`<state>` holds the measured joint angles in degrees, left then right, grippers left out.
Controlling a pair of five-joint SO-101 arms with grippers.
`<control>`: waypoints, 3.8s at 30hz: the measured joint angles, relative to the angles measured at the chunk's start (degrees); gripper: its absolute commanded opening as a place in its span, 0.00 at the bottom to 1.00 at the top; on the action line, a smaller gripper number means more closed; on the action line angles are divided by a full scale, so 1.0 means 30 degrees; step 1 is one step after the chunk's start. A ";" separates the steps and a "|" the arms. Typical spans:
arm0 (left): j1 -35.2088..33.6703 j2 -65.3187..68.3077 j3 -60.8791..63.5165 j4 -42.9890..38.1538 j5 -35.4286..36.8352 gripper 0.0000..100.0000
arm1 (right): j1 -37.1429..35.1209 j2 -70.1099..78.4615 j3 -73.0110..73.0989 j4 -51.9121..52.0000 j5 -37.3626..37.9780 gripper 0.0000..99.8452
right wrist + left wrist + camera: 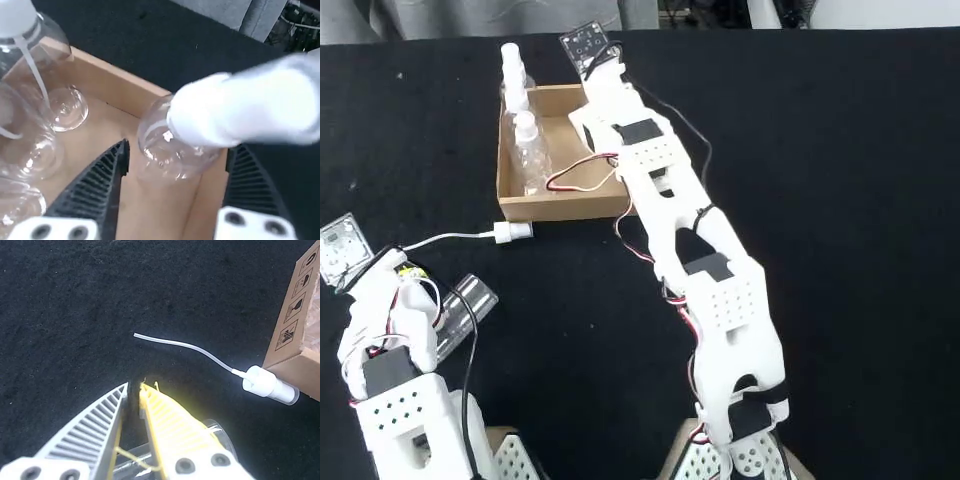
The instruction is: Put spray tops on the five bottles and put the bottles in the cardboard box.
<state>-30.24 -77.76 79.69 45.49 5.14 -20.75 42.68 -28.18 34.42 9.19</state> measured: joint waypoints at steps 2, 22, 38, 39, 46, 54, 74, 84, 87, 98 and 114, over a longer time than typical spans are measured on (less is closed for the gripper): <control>0.0000 0.0000 0.0000 0.0000 0.0000 0.03 | 0.0000 0.0000 -0.0527 0.0703 0.0000 0.26; 0.0000 0.0000 0.0000 0.0000 0.0000 0.03 | 0.0000 0.0000 -0.6300 1.0696 0.0029 0.26; -0.1407 0.0000 0.0000 0.0000 0.0000 0.03 | 0.0029 0.0000 -1.3568 2.0015 0.0059 0.25; -0.1436 0.0000 0.0000 0.0000 0.0000 0.03 | 0.0029 0.0000 -1.4066 2.0542 0.0059 0.25; -0.1641 0.0000 0.0000 0.0000 0.0000 0.03 | 0.0029 0.0000 -1.5619 2.1626 0.0059 0.25; -0.5245 0.0000 -0.0645 0.0000 0.0000 0.03 | 0.0029 -0.0088 -1.5443 2.1626 0.0586 0.23; -1.2542 0.0000 -0.0615 0.1817 0.0000 0.03 | -0.3341 -0.8469 -0.5070 2.1626 0.1993 0.22; -1.2659 0.0000 -0.0615 0.1817 0.0000 0.03 | -0.7179 -0.9436 -0.2842 2.1626 0.4425 0.22; -1.2659 0.0000 -0.0498 0.1641 0.0000 0.03 | -0.8410 -0.9436 -0.2608 2.1626 0.5421 0.22; -1.3773 0.0000 0.0557 -0.0088 0.0000 0.03 | -1.0989 -0.8674 -0.2608 2.1626 0.7473 0.31; -1.4007 0.0000 0.0557 -0.0088 -0.0029 0.03 | -1.4974 -0.4249 -0.2608 2.0425 1.1927 0.45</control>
<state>-72.26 -77.76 81.36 45.23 5.05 -65.67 29.93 -36.00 95.69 44.97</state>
